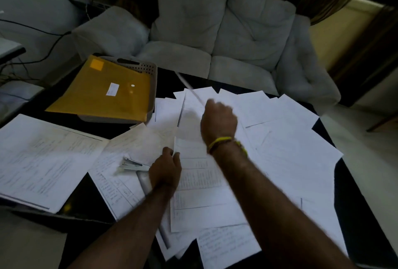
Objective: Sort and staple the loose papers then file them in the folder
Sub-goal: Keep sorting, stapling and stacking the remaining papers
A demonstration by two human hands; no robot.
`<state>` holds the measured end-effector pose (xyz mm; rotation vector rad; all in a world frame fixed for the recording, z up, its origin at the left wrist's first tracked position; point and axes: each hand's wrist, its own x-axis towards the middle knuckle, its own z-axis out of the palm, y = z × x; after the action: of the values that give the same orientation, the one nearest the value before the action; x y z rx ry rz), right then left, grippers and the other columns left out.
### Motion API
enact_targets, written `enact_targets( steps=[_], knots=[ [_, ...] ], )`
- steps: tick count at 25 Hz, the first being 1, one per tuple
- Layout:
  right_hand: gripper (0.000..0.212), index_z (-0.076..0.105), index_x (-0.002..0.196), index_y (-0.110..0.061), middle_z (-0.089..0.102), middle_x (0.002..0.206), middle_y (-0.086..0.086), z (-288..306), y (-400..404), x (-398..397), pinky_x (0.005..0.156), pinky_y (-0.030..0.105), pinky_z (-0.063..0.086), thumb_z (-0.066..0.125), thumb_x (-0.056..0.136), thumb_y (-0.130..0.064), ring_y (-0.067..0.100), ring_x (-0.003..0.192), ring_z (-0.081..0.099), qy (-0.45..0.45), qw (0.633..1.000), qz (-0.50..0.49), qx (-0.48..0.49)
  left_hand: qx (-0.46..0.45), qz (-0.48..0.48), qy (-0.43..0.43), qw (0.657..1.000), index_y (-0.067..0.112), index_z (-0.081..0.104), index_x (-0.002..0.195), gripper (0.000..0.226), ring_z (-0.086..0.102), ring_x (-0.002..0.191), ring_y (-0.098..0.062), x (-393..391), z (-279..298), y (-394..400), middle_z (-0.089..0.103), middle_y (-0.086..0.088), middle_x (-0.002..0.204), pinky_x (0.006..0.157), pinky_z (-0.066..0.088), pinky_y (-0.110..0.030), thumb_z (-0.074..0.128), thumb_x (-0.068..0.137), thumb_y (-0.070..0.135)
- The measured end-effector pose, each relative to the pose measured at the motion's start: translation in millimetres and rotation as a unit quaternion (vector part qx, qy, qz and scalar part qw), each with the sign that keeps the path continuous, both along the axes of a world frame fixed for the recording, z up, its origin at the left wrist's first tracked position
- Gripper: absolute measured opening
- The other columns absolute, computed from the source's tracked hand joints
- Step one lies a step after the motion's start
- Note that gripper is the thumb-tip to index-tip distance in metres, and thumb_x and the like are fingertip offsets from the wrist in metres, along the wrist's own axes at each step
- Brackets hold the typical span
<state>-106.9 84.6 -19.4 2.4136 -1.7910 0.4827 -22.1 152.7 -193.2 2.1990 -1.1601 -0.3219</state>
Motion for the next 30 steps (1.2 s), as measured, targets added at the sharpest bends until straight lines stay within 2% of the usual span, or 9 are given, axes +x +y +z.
enact_targets(
  steps=[5,10,14,19,21,23,24,26,30],
  knots=[
    [0.027,0.059,0.115,-0.010,0.059,0.120,0.012,-84,86,-5,0.091,0.040,0.046,0.041,0.096,-0.012,0.035,0.113,0.054,0.050,0.971,0.016,0.232,0.019,0.044,0.141,0.989,0.013,0.059,0.098,0.023,0.061,0.096,-0.033,5,8,0,0.068,-0.011,0.101,0.072,0.038,-0.031,0.057,0.091,0.035],
    [0.030,0.057,0.118,-0.006,0.051,0.125,0.015,-110,88,-11,0.095,0.039,0.045,0.046,0.097,-0.025,0.036,0.117,0.050,-0.032,0.943,0.002,0.332,0.024,0.045,0.178,0.983,0.010,0.062,0.101,0.040,0.060,0.101,-0.033,1,10,4,0.068,-0.012,0.106,0.077,0.040,-0.033,0.047,0.095,0.047],
    [0.052,0.061,0.116,0.000,0.060,0.122,0.019,-104,66,-33,0.096,0.032,0.042,0.060,0.090,-0.044,0.031,0.118,0.053,-0.099,0.911,0.026,0.399,0.014,0.018,0.185,0.982,0.008,0.058,0.111,0.027,0.059,0.104,-0.033,-3,16,5,0.065,-0.013,0.113,0.082,0.044,-0.033,0.063,0.088,0.023],
    [0.081,0.037,0.140,-0.007,0.044,0.140,0.016,-83,29,-111,0.103,0.044,0.038,0.071,0.080,-0.050,0.037,0.128,0.044,-0.331,0.895,-0.203,0.220,-0.173,-0.039,0.229,0.957,0.016,0.057,0.112,0.021,0.061,0.096,-0.022,-12,69,14,0.064,0.001,0.098,0.078,0.048,-0.028,0.058,0.092,0.009],
    [0.080,0.042,0.136,-0.005,0.052,0.133,0.015,-68,12,-137,0.101,0.041,0.043,0.075,0.077,-0.049,0.032,0.123,0.052,-0.433,0.853,-0.174,0.234,-0.242,-0.090,0.272,0.927,0.023,0.053,0.109,0.023,0.062,0.089,-0.001,-19,103,16,0.059,0.015,0.095,0.072,0.049,-0.013,0.054,0.095,0.005],
    [0.042,0.062,0.107,-0.008,0.068,0.104,0.006,-53,3,-146,0.087,0.038,0.052,0.075,0.081,-0.039,0.022,0.098,0.064,-0.484,0.851,-0.099,0.177,-0.287,-0.124,0.273,0.910,0.028,0.050,0.107,0.025,0.060,0.088,0.011,-23,128,15,0.058,0.020,0.098,0.073,0.048,-0.008,0.050,0.098,0.005],
    [0.022,0.064,0.089,-0.011,0.067,0.086,0.001,-46,4,-146,0.076,0.035,0.053,0.074,0.083,-0.030,0.016,0.081,0.064,-0.508,0.849,-0.074,0.122,-0.306,-0.131,0.263,0.905,0.029,0.051,0.107,0.024,0.060,0.092,0.008,-25,134,12,0.061,0.017,0.100,0.077,0.050,-0.012,0.048,0.099,0.007],
    [0.021,0.055,0.072,-0.014,0.059,0.068,-0.003,-37,18,-139,0.063,0.024,0.045,0.069,0.087,-0.017,0.012,0.063,0.052,-0.547,0.836,-0.043,0.011,-0.333,-0.131,0.233,0.904,0.023,0.050,0.110,0.013,0.062,0.098,-0.005,-26,136,10,0.063,0.008,0.104,0.077,0.052,-0.021,0.046,0.101,0.014],
    [0.019,0.057,0.093,-0.012,0.064,0.082,-0.002,-61,54,-121,0.060,0.010,0.042,0.071,0.086,-0.023,0.008,0.071,0.057,-0.517,0.855,-0.006,-0.045,-0.293,-0.137,0.211,0.922,0.026,0.039,0.122,0.031,0.062,0.106,-0.016,-35,112,17,0.061,0.005,0.116,0.081,0.057,-0.028,0.053,0.096,0.034]
  ],
)
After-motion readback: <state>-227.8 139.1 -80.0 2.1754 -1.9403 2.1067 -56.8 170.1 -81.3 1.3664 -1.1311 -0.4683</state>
